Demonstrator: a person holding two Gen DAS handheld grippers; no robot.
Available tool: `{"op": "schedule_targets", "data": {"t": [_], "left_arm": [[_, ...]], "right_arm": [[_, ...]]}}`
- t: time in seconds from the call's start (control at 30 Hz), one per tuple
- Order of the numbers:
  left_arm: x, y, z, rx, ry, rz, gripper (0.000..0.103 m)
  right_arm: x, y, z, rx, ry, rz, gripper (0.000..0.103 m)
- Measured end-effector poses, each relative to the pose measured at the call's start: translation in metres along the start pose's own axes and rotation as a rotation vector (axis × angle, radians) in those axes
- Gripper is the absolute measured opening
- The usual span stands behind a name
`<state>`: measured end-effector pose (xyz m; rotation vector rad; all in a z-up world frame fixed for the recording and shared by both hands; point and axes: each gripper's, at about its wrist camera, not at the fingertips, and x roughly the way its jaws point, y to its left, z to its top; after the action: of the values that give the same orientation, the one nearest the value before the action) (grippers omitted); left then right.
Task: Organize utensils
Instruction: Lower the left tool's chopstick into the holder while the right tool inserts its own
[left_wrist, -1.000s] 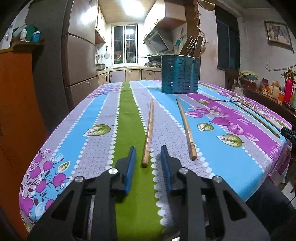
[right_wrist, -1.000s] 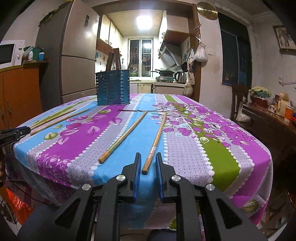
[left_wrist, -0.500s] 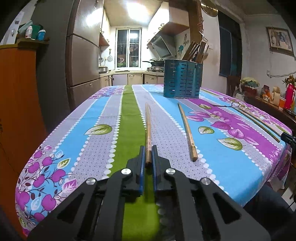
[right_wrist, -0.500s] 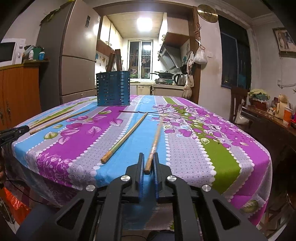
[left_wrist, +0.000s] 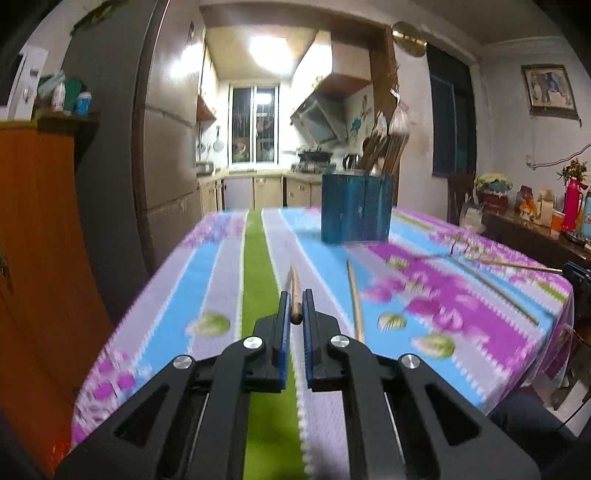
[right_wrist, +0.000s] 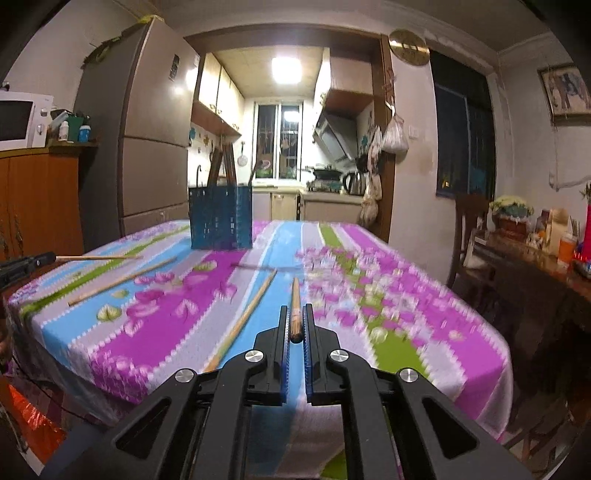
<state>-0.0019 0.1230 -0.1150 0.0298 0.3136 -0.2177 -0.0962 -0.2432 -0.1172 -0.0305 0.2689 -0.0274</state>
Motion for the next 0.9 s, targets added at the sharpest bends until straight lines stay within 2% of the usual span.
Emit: {"op": "schedule_targets", "data": {"t": [0.4, 0.6, 0.9], "left_arm": [[0.002, -0.014, 0.069, 0.036, -0.140, -0.027, 0.005], [0.021, -0.016, 0.102, 0.021, -0.168, -0.041, 0.005], [0.041, -0.021, 0.140, 0.029, -0.168, -0.039, 0.005]], "right_arm": [[-0.003, -0.014, 0.068, -0.073, -0.107, 0.054, 0.008], [0.021, -0.028, 0.110, -0.075, -0.103, 0.099, 0.008], [0.060, -0.043, 0.162, -0.037, -0.043, 0.164, 0.008]]}}
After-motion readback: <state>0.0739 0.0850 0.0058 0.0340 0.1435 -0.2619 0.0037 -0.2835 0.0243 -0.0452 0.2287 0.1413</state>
